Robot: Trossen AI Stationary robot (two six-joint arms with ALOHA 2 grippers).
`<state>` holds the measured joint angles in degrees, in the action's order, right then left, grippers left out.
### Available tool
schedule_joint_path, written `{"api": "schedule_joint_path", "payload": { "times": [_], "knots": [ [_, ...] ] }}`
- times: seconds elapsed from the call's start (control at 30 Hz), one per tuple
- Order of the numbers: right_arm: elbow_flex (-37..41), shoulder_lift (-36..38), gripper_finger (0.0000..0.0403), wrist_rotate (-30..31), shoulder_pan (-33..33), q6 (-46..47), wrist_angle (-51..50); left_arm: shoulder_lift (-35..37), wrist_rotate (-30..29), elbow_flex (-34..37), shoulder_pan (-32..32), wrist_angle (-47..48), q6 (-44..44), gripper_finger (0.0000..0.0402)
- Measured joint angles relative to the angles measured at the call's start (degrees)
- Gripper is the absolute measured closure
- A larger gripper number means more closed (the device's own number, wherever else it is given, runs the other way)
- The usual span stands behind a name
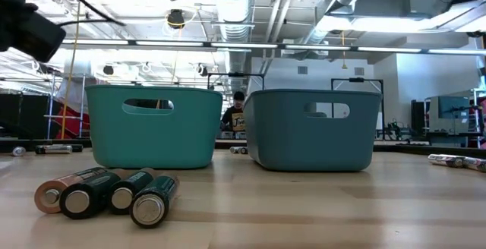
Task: Sort batteries
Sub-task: Put the silver battery into the green bin
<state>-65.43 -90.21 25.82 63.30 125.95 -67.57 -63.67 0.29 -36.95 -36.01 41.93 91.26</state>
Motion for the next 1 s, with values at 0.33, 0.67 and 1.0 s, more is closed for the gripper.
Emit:
{"api": "schedule_joint_path", "payload": {
  "times": [0.33,0.67,1.0],
  "knots": [
    [2.36,-0.28,0.0261,0.04,-1.7,-2.45,4.88,-4.05,6.12,0.04,-0.99,-6.75,8.43,0.0278],
    [2.36,-0.28,0.0261,0.04,-2.33,-4.83,5.44,-16.25,7.13,-7.14,-2.36,-10.28,0.54,0.0278],
    [2.38,-0.28,0.0261,0.04,-4.34,-5.12,5.26,-23.73,7.11,-14.16,-1.79,9.85,-13.98,0.0278]
  ]
}}
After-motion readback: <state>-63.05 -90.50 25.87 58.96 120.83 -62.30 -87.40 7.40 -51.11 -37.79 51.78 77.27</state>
